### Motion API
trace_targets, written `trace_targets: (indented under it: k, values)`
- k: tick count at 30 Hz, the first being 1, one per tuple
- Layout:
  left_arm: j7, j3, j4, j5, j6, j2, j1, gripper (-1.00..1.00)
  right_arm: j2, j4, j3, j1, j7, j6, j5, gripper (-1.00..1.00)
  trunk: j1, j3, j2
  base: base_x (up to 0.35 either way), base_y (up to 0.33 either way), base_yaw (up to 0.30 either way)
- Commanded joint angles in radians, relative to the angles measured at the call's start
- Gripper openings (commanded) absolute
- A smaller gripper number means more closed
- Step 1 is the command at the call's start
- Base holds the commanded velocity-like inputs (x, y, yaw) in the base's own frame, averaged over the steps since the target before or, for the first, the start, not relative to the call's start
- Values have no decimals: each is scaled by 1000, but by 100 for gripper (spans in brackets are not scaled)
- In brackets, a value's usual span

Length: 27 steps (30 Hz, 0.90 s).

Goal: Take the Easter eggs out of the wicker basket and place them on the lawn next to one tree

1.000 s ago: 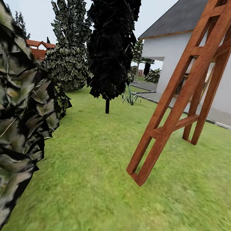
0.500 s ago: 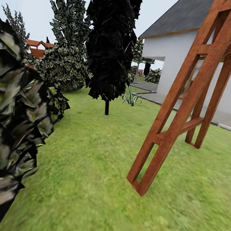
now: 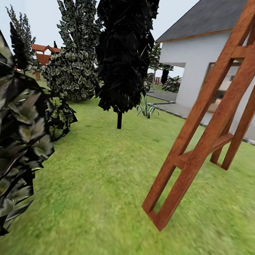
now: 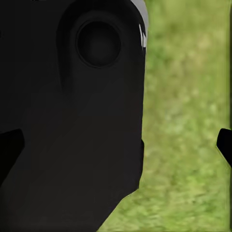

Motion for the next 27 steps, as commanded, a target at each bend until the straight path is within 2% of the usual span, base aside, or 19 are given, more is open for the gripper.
trace_targets:
  k: [1, 11, 20, 27]
  values:
    - [0, 0, -2, 0, 0, 0, 1, 100, 0, 2, -1, -1, -1, 0, -1, 100, 1, -1, 0, 335, 0, 225]
    - [0, 0, -2, 0, 0, 0, 1, 100, 0, 2, 2, -1, -1, 0, 0, 100, 1, -1, 0, 335, 0, 254]
    - [0, -1, -2, 0, 0, 0, 1, 100, 0, 2, 2, -1, -1, 0, 2, 100, 1, -1, 0, 335, 0, 59]
    - [0, -1, -2, 0, 0, 0, 1, 100, 0, 2, 2, -1, -1, 1, 1, 100, 1, -1, 0, 335, 0, 240]
